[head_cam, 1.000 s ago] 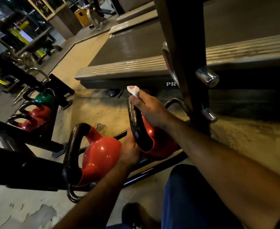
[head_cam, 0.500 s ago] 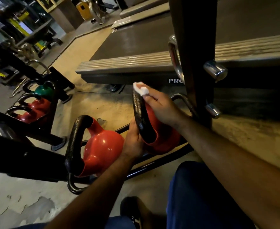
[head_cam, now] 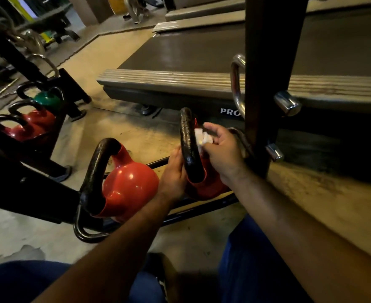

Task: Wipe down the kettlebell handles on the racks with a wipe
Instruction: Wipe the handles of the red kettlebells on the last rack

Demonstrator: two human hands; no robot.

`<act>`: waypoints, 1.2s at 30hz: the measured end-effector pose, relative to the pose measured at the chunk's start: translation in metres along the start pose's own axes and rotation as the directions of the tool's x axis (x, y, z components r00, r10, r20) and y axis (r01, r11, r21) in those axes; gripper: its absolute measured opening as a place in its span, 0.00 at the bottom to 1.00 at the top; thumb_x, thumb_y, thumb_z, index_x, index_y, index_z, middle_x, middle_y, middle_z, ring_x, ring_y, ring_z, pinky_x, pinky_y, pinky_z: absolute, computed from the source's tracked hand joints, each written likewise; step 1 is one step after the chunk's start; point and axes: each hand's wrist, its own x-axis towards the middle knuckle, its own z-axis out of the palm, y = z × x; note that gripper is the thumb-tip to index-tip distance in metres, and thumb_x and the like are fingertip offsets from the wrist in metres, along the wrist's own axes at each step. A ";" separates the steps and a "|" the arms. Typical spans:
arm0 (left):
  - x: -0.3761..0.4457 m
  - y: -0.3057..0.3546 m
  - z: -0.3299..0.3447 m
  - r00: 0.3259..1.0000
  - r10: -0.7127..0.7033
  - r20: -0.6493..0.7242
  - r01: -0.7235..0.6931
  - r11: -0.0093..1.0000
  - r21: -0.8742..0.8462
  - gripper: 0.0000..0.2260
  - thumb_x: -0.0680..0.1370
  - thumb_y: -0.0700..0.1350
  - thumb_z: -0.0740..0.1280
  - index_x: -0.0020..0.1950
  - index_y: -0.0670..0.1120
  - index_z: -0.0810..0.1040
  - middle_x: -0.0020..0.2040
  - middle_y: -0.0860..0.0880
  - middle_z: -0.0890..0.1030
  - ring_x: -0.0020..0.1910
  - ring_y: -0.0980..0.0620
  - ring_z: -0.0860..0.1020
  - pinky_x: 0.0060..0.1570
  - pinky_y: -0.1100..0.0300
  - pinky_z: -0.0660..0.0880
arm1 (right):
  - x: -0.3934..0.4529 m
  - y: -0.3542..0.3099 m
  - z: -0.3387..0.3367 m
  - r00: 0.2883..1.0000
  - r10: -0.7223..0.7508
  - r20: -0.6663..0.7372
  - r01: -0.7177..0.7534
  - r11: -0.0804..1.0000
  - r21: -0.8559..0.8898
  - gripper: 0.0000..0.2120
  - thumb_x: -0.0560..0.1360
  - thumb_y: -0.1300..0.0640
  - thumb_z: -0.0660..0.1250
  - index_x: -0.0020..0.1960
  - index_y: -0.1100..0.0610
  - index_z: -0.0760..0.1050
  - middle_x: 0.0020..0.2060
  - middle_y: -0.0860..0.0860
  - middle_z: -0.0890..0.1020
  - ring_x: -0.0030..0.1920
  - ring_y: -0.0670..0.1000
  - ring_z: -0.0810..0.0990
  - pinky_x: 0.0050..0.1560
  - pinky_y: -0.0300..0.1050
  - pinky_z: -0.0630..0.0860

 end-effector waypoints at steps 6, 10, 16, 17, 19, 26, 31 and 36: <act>0.001 -0.001 0.000 0.999 0.043 -0.010 -0.043 0.999 0.010 0.16 0.84 0.47 0.61 0.70 0.60 0.67 0.65 0.50 0.74 0.66 0.49 0.73 0.63 0.41 0.73 | -0.012 -0.006 -0.006 0.956 0.226 0.189 -0.233 0.972 0.018 0.12 0.79 0.63 0.63 0.59 0.58 0.82 0.48 0.54 0.85 0.46 0.48 0.83 0.46 0.41 0.77; 0.000 0.002 0.001 0.996 0.072 -0.046 -0.070 0.997 0.041 0.15 0.84 0.45 0.60 0.70 0.57 0.68 0.64 0.51 0.74 0.65 0.53 0.74 0.63 0.45 0.73 | -0.012 -0.013 -0.017 0.894 0.348 0.284 -0.377 0.924 0.056 0.29 0.69 0.46 0.63 0.67 0.57 0.75 0.55 0.59 0.82 0.54 0.57 0.77 0.57 0.50 0.71; 0.004 -0.015 0.005 0.998 -0.003 -0.057 0.007 0.998 0.064 0.17 0.84 0.52 0.60 0.73 0.59 0.64 0.71 0.50 0.71 0.72 0.49 0.69 0.67 0.41 0.70 | -0.025 -0.022 -0.024 0.898 0.324 0.299 -0.250 0.933 -0.259 0.33 0.74 0.30 0.57 0.69 0.50 0.76 0.62 0.50 0.82 0.65 0.49 0.78 0.69 0.49 0.68; 0.005 -0.017 0.006 0.999 -0.010 -0.053 0.013 0.998 0.068 0.18 0.84 0.53 0.60 0.74 0.59 0.64 0.72 0.50 0.71 0.73 0.48 0.68 0.67 0.41 0.69 | -0.027 -0.025 -0.023 0.895 0.330 0.301 -0.251 0.929 -0.273 0.32 0.76 0.31 0.56 0.69 0.50 0.76 0.62 0.50 0.82 0.65 0.49 0.78 0.66 0.47 0.69; 0.004 -0.017 0.005 0.999 0.006 -0.054 -0.003 0.998 0.066 0.18 0.84 0.52 0.59 0.74 0.57 0.64 0.72 0.49 0.70 0.73 0.47 0.67 0.68 0.40 0.69 | -0.028 -0.035 -0.021 0.878 0.358 0.319 -0.307 0.931 -0.199 0.34 0.77 0.31 0.55 0.74 0.52 0.70 0.59 0.53 0.84 0.61 0.50 0.81 0.66 0.50 0.69; 0.006 -0.019 0.007 0.997 0.026 -0.071 -0.023 0.999 0.045 0.18 0.82 0.53 0.58 0.72 0.57 0.64 0.73 0.46 0.70 0.73 0.45 0.67 0.69 0.39 0.67 | -0.027 -0.059 -0.006 0.898 0.367 0.243 -0.420 0.879 0.227 0.39 0.77 0.36 0.61 0.81 0.55 0.55 0.69 0.66 0.74 0.60 0.61 0.81 0.65 0.57 0.74; 0.005 -0.019 0.007 0.996 0.036 -0.076 -0.035 0.999 0.018 0.18 0.82 0.53 0.57 0.73 0.57 0.64 0.72 0.46 0.70 0.73 0.45 0.67 0.69 0.39 0.67 | -0.016 -0.054 0.005 0.900 0.362 0.245 -0.431 0.823 0.369 0.41 0.76 0.38 0.64 0.81 0.58 0.55 0.72 0.67 0.70 0.66 0.64 0.76 0.62 0.58 0.74; 0.005 -0.020 0.007 0.997 0.034 -0.064 -0.033 0.999 0.015 0.19 0.82 0.54 0.57 0.74 0.57 0.63 0.72 0.47 0.69 0.73 0.46 0.66 0.69 0.39 0.67 | 0.015 -0.059 0.015 0.898 0.362 0.250 -0.439 0.775 0.455 0.49 0.75 0.30 0.60 0.82 0.59 0.48 0.77 0.67 0.59 0.75 0.67 0.65 0.73 0.64 0.61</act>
